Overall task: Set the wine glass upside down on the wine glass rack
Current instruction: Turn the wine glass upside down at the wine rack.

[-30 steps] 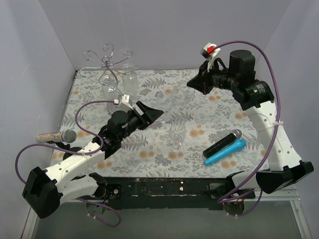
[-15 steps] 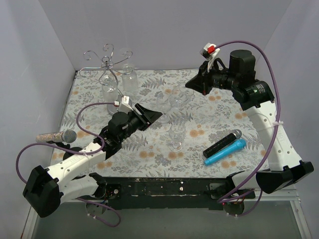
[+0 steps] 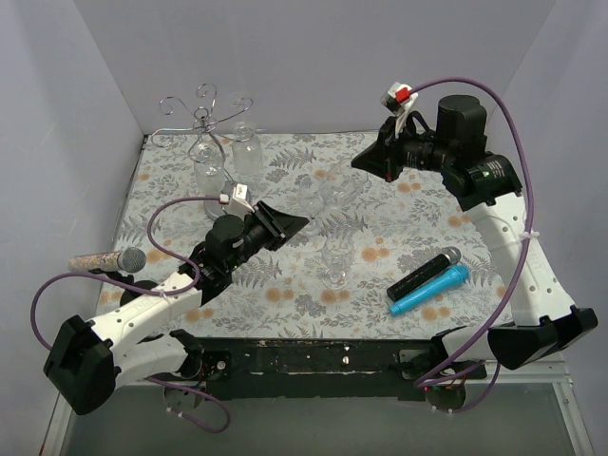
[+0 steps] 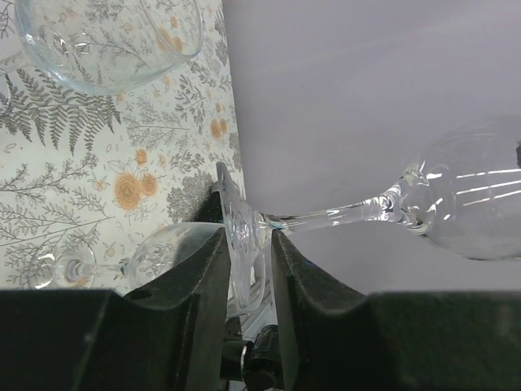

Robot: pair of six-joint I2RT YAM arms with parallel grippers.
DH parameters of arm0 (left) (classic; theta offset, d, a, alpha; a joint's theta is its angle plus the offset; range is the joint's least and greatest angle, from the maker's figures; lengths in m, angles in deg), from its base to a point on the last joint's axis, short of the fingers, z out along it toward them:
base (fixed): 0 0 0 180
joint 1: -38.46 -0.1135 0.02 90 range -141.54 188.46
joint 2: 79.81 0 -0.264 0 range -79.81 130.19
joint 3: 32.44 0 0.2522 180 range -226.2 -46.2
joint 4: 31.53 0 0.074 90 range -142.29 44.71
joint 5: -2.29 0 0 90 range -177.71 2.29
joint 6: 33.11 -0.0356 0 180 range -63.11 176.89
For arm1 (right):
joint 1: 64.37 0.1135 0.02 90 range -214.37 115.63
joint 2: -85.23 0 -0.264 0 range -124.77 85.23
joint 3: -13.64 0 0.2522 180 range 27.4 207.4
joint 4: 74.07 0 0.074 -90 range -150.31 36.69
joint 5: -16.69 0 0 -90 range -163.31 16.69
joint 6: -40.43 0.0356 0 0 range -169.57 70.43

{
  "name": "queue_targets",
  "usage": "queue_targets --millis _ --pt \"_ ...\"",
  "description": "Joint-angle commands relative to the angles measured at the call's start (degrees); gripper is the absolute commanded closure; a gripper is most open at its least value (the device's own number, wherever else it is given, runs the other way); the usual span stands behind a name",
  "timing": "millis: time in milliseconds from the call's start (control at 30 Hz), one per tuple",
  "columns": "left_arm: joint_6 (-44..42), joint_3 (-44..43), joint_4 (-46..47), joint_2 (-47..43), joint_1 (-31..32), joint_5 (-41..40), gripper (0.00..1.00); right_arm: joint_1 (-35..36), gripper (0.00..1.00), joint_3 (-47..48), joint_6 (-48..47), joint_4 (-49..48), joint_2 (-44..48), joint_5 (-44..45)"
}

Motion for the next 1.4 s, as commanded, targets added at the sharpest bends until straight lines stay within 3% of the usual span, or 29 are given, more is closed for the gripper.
queue_targets --millis 0,133,367,800,933,1167,1367 --pt "0.42 0.94 1.32 -1.23 0.25 1.82 0.81 -0.07 0.99 -0.16 1.77 -5.23 1.65 -2.62" --pt "1.47 1.73 0.97 -2.63 0.25 0.95 1.0 -0.07 0.99 -0.69 1.68 -5.5 1.82 -2.98" --pt "3.93 5.07 0.88 -9.13 0.16 -3.63 1.0 0.02 0.96 -2.79 1.42 -6.29 2.35 -4.91" --pt "4.02 7.79 0.18 -15.02 0.07 -5.39 1.0 0.02 0.69 -3.68 1.77 -6.82 2.35 -7.9" --pt "4.2 8.5 -0.7 -16.6 0.16 -6.26 1.0 -0.07 0.52 -4.03 1.51 -6.38 2.53 -8.16" --pt "4.2 8.68 -3.77 -20.73 0.16 -8.2 1.0 -0.07 0.37 -5.08 -2.01 -5.59 3.49 -9.83" --pt "3.32 8.41 -8.07 -25.04 0.07 -10.57 1.0 -0.33 0.32 -4.56 -4.91 -3.92 3.85 -10.01"
